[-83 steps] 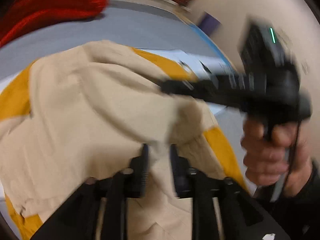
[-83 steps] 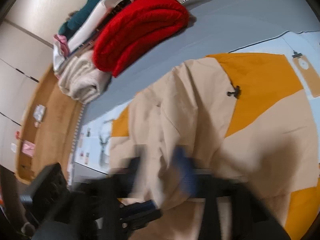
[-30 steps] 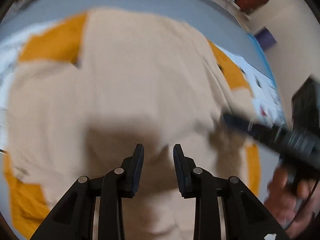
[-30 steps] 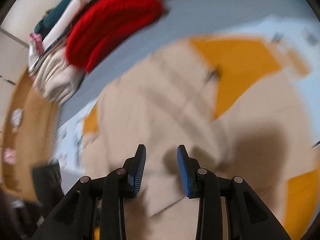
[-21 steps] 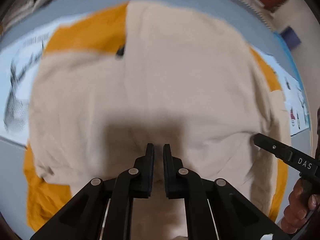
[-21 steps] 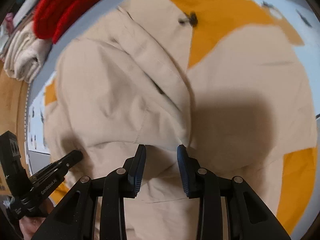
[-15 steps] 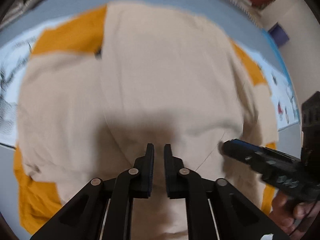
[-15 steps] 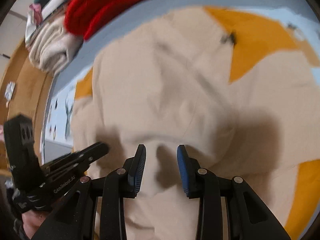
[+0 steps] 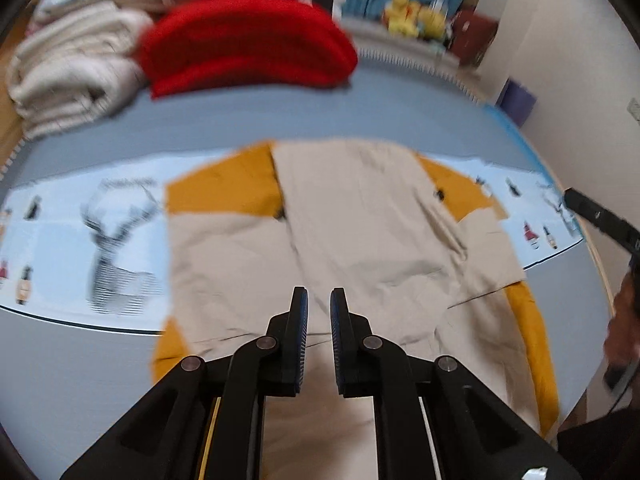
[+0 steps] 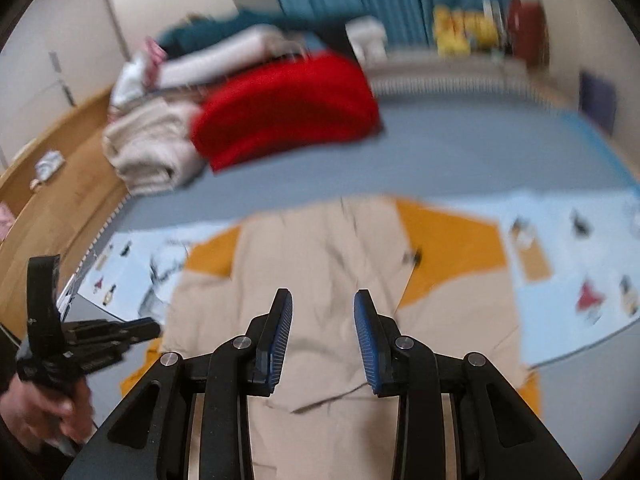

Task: Fold large clothes

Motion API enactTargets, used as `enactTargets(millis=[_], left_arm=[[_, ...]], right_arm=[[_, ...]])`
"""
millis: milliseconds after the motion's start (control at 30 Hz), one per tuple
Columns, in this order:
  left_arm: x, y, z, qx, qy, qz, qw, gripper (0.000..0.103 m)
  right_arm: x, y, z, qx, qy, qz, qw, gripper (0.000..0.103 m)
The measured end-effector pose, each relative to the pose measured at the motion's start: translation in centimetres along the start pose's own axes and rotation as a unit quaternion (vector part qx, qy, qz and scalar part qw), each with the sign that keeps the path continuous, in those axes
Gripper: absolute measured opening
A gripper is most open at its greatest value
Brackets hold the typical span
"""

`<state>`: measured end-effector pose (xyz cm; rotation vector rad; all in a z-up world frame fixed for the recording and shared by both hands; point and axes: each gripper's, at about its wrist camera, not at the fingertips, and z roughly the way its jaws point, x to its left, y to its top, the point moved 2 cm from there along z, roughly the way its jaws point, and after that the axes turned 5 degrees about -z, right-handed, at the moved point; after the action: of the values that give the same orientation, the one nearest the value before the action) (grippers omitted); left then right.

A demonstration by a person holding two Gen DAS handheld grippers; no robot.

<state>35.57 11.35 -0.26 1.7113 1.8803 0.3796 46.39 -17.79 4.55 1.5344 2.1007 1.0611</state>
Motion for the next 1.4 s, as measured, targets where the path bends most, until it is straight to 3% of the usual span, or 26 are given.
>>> enactTargets(millis=[133,267,367,467,533,633,733,900,1033,1133,1233,1400], left_arm=[[1.7,-3.5,-7.3,-0.052,0.016,0.017,0.9984,0.01],[4.7,-9.4,-13.3,-0.079,0.02,0.0,0.9967,0.01],[7.1,-15.0,-14.1,-0.052,0.036,-0.027,0.9976,0.009],[8.7,-19.4,-13.1,-0.011,0.057,-0.055,0.9968,0.008],[8.8,-20.9,-12.2,0.001,0.044,-0.066,0.9969,0.008],[8.6,-21.7,-9.8,0.046,0.053,-0.068,0.9953,0.008],[8.4,-22.0,-7.7,0.091,0.039,-0.08,0.9919,0.008],[8.8,-22.6,-6.3,0.145,0.082,-0.087,0.9821,0.009],[9.9,-23.7,-5.5,0.117,0.068,-0.112,0.9844,0.03],[10.9,-25.3,-2.8,0.17,0.105,-0.133,0.9708,0.031],[11.0,-25.7,-1.7,0.18,0.133,-0.116,0.9677,0.034],[11.5,-25.9,-0.7,0.184,0.131,-0.134,0.9648,0.037]], right_arm=[[0.0,-0.1,-8.7,-0.06,-0.027,-0.031,0.997,0.034],[-1.9,-3.8,-18.1,-0.103,-0.047,-0.019,0.993,0.034],[-3.7,-8.5,-22.8,-0.104,-0.066,-0.009,0.992,0.028],[-6.7,-14.6,-25.5,-0.076,-0.087,0.022,0.993,0.023],[-8.8,-18.9,-25.5,-0.044,-0.098,0.053,0.993,0.023],[-11.3,-23.5,-22.8,0.051,-0.116,0.096,0.987,0.024],[-12.6,-25.5,-21.6,0.072,-0.111,0.097,0.986,0.032],[-15.8,-29.7,-17.3,0.192,-0.135,0.154,0.96,0.033],[-17.4,-30.8,-16.3,0.217,-0.164,0.18,0.945,0.038],[-17.5,-31.6,-14.9,0.241,-0.159,0.175,0.941,0.048],[-16.9,-33.1,-13.6,0.275,-0.162,0.153,0.935,0.05],[-17.1,-33.9,-13.1,0.292,-0.169,0.157,0.928,0.052]])
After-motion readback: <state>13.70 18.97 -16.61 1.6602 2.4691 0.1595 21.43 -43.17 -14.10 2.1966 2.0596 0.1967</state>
